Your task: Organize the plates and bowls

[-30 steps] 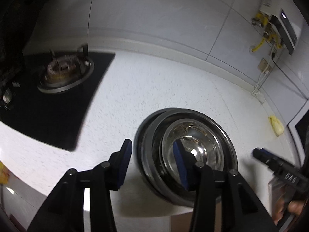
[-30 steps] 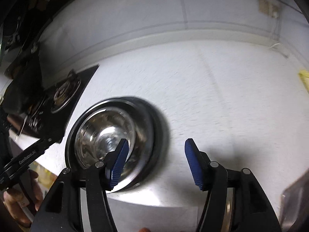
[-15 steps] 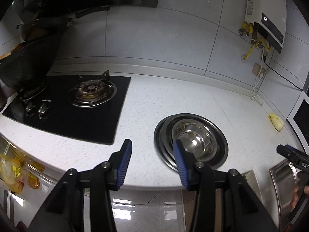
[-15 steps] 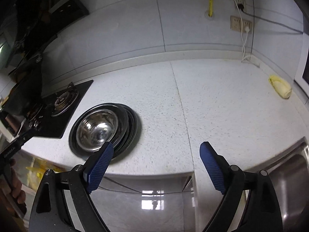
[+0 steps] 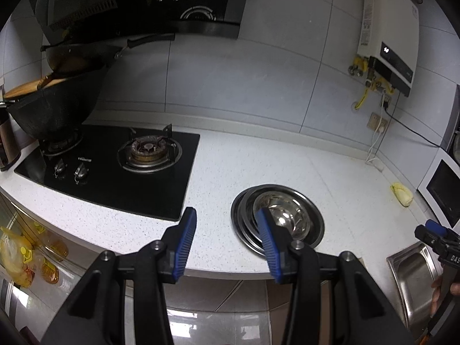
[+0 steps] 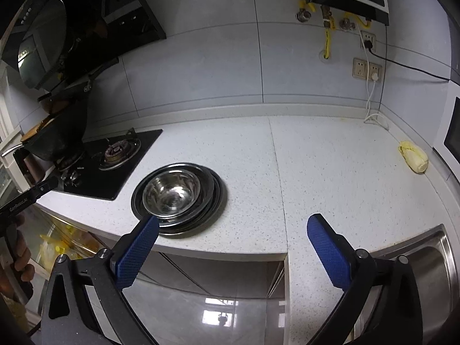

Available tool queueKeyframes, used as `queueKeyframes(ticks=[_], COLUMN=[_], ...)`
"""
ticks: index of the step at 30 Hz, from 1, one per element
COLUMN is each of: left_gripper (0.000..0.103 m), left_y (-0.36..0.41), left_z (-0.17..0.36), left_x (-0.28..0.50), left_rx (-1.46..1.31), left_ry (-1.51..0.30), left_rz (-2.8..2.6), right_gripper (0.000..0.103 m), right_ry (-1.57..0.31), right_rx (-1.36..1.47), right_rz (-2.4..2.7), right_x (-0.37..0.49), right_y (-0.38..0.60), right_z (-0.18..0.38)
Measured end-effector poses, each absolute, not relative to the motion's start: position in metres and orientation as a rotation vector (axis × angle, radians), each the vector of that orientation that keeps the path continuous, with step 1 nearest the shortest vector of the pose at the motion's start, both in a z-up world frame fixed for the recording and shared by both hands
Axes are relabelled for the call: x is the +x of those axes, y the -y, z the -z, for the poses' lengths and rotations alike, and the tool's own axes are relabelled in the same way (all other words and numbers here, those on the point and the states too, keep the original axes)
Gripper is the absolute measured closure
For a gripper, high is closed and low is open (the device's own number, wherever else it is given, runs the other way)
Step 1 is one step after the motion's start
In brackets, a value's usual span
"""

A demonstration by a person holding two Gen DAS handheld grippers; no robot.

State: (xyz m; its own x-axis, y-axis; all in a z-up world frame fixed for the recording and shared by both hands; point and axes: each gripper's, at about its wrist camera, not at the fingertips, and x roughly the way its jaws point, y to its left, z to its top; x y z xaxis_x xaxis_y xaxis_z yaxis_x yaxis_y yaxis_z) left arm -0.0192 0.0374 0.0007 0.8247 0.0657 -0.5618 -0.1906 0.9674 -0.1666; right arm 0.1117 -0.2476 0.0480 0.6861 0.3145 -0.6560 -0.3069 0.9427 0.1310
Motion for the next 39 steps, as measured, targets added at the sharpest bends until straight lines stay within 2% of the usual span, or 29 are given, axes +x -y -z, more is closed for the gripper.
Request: queueKeyframes(ticks=[18, 39], left_gripper=[0.061, 0.061], left_y=[-0.016, -0.002], left_z=[-0.038, -0.029], left_x=[-0.055, -0.040], left_rx=[-0.155, -0.143], left_ry=[-0.497, -0.536], left_rz=[-0.112, -0.080], right_gripper=[0.002, 0.002], right_ry=[-0.646, -0.677], right_rx=[0.057, 0.050], right_rz=[-0.352, -0.234], right_x=[0.093, 0.088], right_y=[0.263, 0.285], right_z=[-0.065, -0.067])
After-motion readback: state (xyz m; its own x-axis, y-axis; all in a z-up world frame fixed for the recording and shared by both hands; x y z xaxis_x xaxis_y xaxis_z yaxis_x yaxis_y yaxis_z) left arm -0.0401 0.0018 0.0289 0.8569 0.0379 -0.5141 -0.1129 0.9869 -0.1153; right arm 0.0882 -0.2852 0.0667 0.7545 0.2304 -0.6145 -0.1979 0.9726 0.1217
